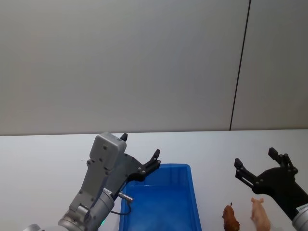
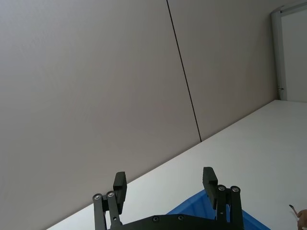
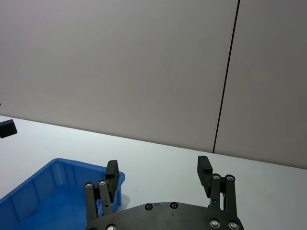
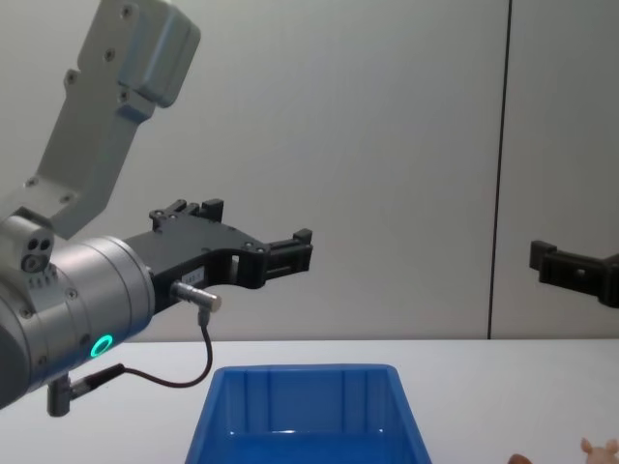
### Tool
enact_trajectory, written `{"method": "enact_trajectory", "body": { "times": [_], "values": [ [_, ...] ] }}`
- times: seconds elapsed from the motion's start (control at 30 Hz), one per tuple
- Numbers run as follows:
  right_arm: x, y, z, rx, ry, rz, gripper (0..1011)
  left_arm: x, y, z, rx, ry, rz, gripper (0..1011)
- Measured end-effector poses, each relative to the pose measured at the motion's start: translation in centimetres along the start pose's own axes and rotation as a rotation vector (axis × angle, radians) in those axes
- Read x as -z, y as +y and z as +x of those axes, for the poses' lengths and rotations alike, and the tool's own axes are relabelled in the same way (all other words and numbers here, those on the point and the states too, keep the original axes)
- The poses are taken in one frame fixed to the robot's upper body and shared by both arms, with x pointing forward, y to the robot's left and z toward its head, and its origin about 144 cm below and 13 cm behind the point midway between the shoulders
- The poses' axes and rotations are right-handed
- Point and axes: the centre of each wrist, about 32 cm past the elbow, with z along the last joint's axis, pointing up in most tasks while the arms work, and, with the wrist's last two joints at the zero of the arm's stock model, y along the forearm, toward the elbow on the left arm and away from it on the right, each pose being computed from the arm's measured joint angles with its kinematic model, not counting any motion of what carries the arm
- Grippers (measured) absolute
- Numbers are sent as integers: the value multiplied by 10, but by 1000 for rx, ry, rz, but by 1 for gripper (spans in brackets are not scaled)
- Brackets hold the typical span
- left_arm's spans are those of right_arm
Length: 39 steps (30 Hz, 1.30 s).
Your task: Pick up the two dolls from the table and place them into the box.
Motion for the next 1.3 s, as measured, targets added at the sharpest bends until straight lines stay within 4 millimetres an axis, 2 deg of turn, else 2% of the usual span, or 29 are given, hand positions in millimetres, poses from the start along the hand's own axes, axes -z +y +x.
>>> {"method": "enact_trajectory", "body": {
  "times": [0.57,1.3],
  "values": [
    [1,-1,4,1,1,-18,1008,0,0,0,0,0,0,1001],
    [20,-17,8,66,7,-207,1008,0,0,0,0,0,0,1000]
  ]
}}
